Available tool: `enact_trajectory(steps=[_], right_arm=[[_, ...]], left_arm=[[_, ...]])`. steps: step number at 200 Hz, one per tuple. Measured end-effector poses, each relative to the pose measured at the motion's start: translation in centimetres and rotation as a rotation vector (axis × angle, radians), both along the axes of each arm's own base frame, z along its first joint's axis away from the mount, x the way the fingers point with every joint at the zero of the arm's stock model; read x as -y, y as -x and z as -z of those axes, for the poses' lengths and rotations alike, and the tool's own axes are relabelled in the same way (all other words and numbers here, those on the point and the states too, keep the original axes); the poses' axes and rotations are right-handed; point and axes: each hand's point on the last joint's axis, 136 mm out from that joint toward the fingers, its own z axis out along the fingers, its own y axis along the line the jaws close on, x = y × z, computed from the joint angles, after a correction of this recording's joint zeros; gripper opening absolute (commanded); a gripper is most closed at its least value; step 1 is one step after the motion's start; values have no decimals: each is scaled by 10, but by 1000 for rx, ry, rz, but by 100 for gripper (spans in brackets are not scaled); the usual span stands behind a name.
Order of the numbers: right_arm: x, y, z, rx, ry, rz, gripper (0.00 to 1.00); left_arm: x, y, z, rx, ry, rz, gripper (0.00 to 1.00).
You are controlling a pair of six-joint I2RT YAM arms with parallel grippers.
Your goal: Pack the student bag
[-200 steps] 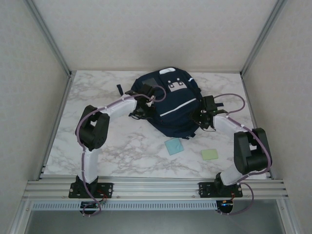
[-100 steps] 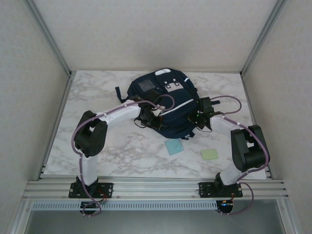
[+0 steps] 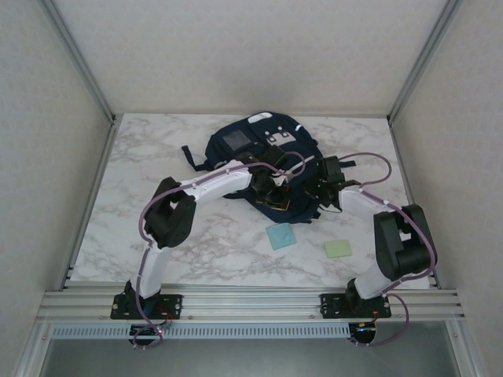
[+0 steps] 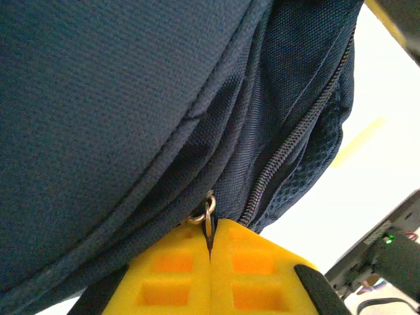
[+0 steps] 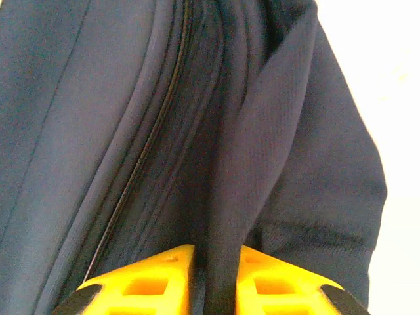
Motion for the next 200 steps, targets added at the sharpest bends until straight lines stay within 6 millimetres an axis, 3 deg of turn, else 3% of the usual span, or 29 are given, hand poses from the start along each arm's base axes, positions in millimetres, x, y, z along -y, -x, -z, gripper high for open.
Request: enact_trajectory(steps=[18,32,55,76,97,136,167,200], right_arm=[[0,7,-15,21,15,-27,37],[-3,16,-24,27,27,-64,40],[-6,30,-40,31,46,-109,41],[-7,35,-57,49,57,-141,42],[-9,39,-67,55,59,-178,42],[-23,56,-65,19,60,-294,42],[-50,60,-70,11,69,-454,43],[-64,56,-60,-17,96,-543,43]], left_arm=[[9,1,1,-6,18,5,29],[16,5,0,-9,34,11,40],[23,6,-6,27,75,17,49],[9,7,-12,49,83,-13,57],[-15,1,-25,61,94,-75,58],[-69,-32,-48,109,123,-215,59],[-109,-53,-45,126,104,-320,60],[-125,-67,-35,119,106,-401,60]])
